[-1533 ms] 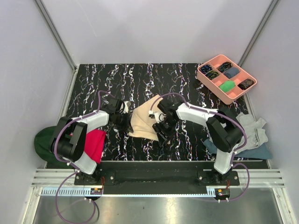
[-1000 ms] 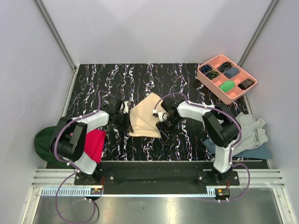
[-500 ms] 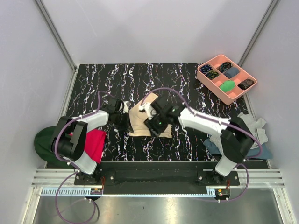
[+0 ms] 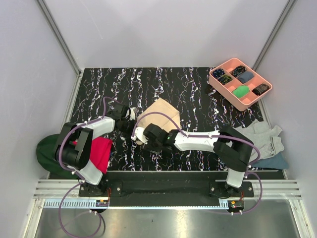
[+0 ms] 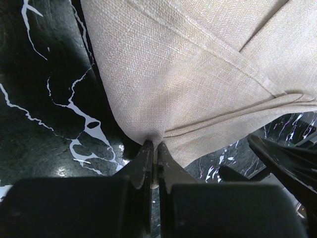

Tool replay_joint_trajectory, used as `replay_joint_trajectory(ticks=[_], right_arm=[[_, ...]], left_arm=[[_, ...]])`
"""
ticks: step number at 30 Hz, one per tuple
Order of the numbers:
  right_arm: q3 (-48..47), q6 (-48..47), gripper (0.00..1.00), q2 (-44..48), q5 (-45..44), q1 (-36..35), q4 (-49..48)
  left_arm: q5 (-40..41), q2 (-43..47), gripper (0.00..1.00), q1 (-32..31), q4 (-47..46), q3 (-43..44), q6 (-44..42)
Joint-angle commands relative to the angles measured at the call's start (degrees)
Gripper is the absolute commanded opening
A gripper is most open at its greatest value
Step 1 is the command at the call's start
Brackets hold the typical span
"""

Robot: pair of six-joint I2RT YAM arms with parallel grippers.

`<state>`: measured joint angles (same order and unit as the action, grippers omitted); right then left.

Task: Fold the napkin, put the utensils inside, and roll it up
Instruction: Roll the napkin with the utensil

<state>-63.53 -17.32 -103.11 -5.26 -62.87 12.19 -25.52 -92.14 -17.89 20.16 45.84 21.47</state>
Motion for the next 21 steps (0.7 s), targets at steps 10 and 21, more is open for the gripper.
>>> replay_joint_trajectory(ticks=[10, 21], right_arm=[[-0.11, -9.31, 0.54, -7.1, -10.47, -0.23, -6.82], [-1.33, -9.05, 0.25, -8.95, -0.47, 1.43, -3.14]], left_arm=[[0.29, -2.96, 0.0, -0.13, 1.37, 0.65, -1.7], [-0.06, -2.96, 0.0, -0.13, 1.28, 1.09, -2.14]])
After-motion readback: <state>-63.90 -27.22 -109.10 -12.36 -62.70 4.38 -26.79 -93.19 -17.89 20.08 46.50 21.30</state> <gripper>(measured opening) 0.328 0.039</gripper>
